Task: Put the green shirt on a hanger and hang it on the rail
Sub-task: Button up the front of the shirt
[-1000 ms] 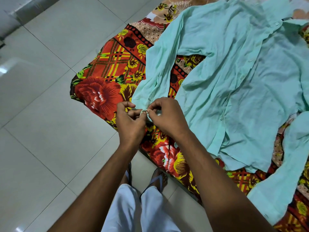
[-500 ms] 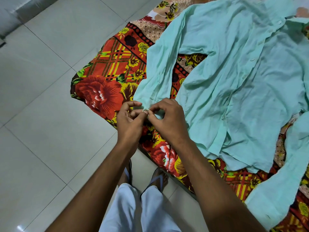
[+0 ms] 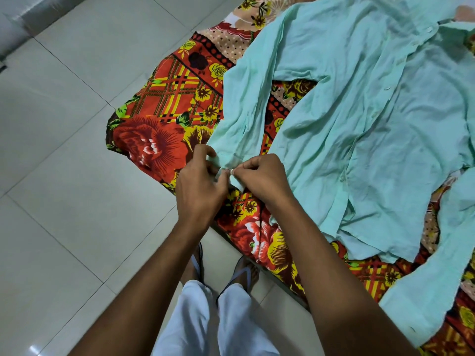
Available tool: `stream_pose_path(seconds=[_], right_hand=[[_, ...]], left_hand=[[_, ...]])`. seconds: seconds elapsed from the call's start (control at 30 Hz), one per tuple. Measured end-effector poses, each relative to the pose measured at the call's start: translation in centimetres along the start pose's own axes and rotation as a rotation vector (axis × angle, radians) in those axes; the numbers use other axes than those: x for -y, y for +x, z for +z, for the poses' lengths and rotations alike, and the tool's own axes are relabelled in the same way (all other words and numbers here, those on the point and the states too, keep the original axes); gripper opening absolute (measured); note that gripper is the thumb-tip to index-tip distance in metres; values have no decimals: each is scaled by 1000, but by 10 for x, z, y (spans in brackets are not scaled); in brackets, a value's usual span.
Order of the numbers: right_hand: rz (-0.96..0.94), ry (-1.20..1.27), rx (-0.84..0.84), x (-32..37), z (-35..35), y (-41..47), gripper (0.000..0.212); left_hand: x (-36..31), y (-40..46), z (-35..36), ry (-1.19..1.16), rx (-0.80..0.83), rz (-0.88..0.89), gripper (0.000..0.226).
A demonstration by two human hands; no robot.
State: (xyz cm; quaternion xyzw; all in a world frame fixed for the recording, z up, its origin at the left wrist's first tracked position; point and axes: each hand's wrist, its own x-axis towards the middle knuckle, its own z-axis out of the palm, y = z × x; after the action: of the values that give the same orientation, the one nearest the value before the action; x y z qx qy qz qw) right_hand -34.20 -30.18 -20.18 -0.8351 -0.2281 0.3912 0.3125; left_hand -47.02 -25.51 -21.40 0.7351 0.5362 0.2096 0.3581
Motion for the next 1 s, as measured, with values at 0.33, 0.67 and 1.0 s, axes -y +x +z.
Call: stream_pose_path(seconds=[0.33, 0.67, 1.0], right_hand=[[-120, -218, -5, 4, -1, 10, 11], [-351, -75, -417, -42, -67, -19, 15], [-98, -221, -856, -207, -196, -114, 20]], left_hand=[[15, 16, -8, 284, 171, 366, 23], [-63, 6, 24, 202, 174, 473, 23], [-197, -125, 185, 94, 649, 748, 35]])
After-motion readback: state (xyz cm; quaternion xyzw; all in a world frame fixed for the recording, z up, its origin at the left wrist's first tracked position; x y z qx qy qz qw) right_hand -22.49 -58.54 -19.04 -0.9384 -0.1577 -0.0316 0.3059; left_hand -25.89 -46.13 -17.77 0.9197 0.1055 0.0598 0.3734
